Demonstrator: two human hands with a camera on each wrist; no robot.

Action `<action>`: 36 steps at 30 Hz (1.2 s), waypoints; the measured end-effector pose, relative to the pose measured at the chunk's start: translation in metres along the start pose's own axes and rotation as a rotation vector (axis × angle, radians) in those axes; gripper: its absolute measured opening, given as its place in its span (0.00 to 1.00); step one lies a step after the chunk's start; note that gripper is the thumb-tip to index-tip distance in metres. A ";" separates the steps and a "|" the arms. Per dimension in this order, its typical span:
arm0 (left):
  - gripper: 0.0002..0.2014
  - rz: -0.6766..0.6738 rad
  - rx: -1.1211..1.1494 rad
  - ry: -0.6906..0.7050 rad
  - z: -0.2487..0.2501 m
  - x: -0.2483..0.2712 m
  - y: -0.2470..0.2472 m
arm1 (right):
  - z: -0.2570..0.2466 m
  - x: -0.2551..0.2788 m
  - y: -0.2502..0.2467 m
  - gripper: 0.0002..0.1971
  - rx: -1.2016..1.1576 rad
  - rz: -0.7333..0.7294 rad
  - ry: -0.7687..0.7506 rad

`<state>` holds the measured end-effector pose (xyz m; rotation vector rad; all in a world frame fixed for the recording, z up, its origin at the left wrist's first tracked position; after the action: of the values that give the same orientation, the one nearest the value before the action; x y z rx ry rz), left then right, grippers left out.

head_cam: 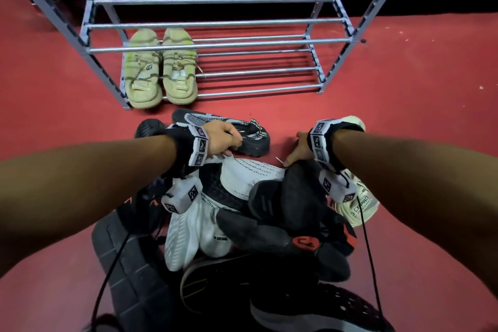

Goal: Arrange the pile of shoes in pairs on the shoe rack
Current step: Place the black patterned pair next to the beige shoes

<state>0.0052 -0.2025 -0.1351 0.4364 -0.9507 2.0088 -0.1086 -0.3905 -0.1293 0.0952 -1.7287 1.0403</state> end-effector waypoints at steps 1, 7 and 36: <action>0.02 -0.009 0.004 -0.009 -0.002 -0.001 0.001 | 0.001 0.002 0.001 0.32 0.013 -0.020 -0.009; 0.04 -0.088 -0.022 -0.043 -0.006 0.003 0.008 | -0.006 0.007 -0.010 0.29 -0.030 0.014 -0.079; 0.23 0.099 0.456 -0.245 -0.018 0.022 -0.013 | -0.026 0.019 -0.083 0.08 -1.536 0.398 -0.180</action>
<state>0.0041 -0.1724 -0.1273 0.9169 -0.6579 2.3013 -0.0542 -0.4162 -0.0638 -1.1712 -2.3163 -0.2793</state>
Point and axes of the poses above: each hand's wrist, its own x-axis away from the middle knuckle, its own y-axis out of the palm, z = x × y, the point moved 6 cm from there along -x, towards the middle knuckle, and after that the axes turned 11 degrees about -x, right-handed, at the moved point
